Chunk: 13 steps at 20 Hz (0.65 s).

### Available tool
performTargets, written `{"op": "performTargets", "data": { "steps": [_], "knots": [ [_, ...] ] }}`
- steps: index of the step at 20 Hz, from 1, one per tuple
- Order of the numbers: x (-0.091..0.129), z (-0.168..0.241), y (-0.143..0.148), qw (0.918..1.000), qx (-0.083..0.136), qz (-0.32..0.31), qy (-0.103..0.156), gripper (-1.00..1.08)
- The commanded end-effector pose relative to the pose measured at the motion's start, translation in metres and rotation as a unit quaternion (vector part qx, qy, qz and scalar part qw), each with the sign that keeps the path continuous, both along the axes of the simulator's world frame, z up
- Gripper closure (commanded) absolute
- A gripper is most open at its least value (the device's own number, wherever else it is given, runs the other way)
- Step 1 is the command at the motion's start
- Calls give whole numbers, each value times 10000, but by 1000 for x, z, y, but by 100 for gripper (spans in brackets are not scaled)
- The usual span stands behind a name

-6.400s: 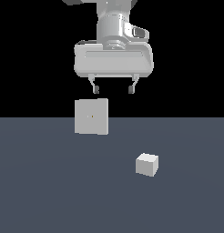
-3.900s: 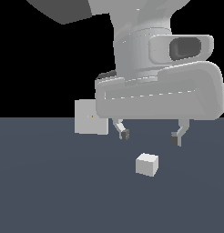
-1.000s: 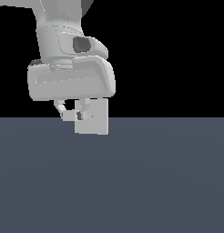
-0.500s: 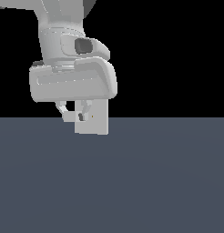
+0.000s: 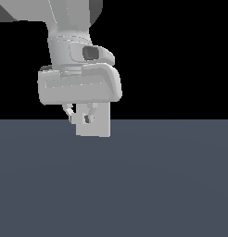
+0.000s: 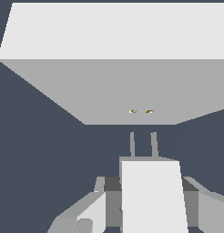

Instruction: Plug the charger into the wall socket.

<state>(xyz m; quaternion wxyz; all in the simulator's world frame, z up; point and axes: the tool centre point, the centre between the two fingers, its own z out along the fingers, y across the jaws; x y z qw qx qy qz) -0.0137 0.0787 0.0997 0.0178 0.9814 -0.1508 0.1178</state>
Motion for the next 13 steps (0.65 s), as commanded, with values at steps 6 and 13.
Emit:
{"op": "performTargets", "data": {
  "steps": [6,13],
  "knots": [
    [25,0,-8,10000,1,-2,-2,108],
    [30,0,-9,10000,-1,-2,-4,108]
  ]
}}
